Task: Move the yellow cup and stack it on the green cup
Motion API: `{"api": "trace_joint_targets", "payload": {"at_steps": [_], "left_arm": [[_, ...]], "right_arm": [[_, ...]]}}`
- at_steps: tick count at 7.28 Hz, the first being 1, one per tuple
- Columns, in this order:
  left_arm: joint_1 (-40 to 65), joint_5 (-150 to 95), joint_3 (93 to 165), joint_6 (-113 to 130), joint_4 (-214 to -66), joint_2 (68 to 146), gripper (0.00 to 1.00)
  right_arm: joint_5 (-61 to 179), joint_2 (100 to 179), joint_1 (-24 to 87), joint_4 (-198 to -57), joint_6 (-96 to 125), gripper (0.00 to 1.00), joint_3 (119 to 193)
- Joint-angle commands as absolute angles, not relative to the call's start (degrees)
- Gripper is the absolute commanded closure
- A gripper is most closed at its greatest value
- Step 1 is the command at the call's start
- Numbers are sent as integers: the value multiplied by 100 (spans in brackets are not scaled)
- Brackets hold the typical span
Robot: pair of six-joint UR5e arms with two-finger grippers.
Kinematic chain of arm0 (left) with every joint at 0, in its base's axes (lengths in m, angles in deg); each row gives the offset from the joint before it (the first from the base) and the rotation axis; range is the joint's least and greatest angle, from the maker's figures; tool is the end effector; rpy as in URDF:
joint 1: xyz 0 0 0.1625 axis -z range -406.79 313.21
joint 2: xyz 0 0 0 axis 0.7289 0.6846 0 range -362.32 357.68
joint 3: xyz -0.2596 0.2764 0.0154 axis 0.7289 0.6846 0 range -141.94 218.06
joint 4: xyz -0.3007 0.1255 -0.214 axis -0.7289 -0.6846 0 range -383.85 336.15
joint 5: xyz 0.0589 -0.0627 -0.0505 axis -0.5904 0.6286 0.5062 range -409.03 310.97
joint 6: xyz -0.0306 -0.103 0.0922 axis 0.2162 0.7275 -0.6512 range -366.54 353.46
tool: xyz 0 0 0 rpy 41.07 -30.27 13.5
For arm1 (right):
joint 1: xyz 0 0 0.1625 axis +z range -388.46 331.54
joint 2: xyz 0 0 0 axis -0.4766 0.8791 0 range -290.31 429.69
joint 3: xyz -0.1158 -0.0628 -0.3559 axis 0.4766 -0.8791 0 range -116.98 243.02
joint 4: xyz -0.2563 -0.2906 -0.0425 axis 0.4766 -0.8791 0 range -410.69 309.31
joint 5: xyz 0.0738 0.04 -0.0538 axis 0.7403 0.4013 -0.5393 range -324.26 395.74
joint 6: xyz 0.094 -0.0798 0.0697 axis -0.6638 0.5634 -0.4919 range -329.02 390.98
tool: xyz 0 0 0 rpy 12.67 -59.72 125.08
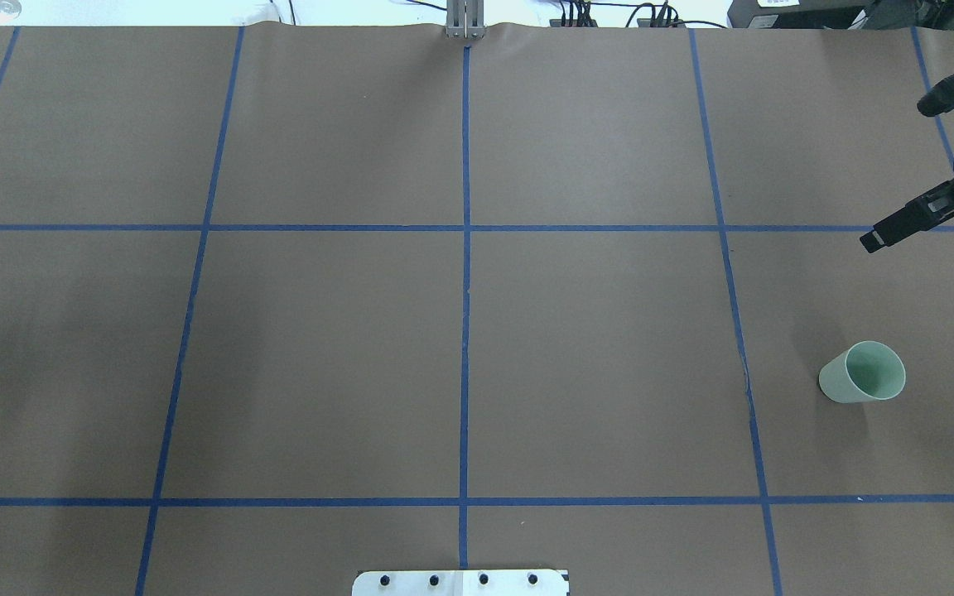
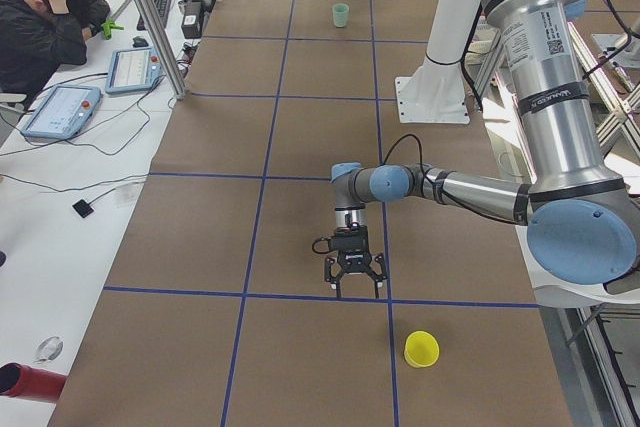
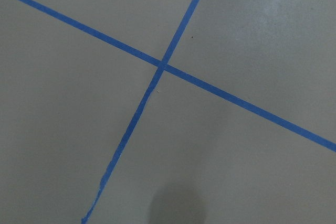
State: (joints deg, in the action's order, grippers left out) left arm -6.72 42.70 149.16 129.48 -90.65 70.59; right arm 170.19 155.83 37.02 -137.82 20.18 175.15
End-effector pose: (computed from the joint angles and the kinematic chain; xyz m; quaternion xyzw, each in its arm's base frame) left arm 0.1478 -0.2929 0.6661 -0.0062 -0.1672 -0.6748 0.7188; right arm -0.1726 -0.4609 0.4211 0.1087 -0.4190 -0.2007 0.8788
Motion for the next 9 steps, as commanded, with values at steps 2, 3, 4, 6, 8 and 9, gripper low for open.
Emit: {"api": "trace_joint_targets", "payload": {"at_steps": [2, 3, 4, 6, 8, 9], "left_arm": [[-1207, 4886, 14215, 13723, -8704, 7238, 0], [-1216, 4905, 13786, 14055, -8721, 7448, 0], [-1225, 4931, 13390, 14102, -8748, 7545, 0], [-1234, 5177, 13010, 14102, -8748, 7546, 0], [-1234, 5336, 12728, 14102, -8748, 7538, 0], [-1234, 5345, 12649, 14111, -8748, 7520, 0]], "right_arm": [[17030, 15556, 3456, -13753, 1990, 0, 17491], [17039, 15487, 3447, -13753, 1990, 0, 17491], [17039, 15477, 3403, -13753, 1990, 0, 17482], [17039, 15451, 3368, -13753, 1990, 0, 17482], [17048, 15354, 3324, -13753, 1990, 0, 17395], [17039, 15354, 3315, -13744, 1990, 0, 17386]]}}
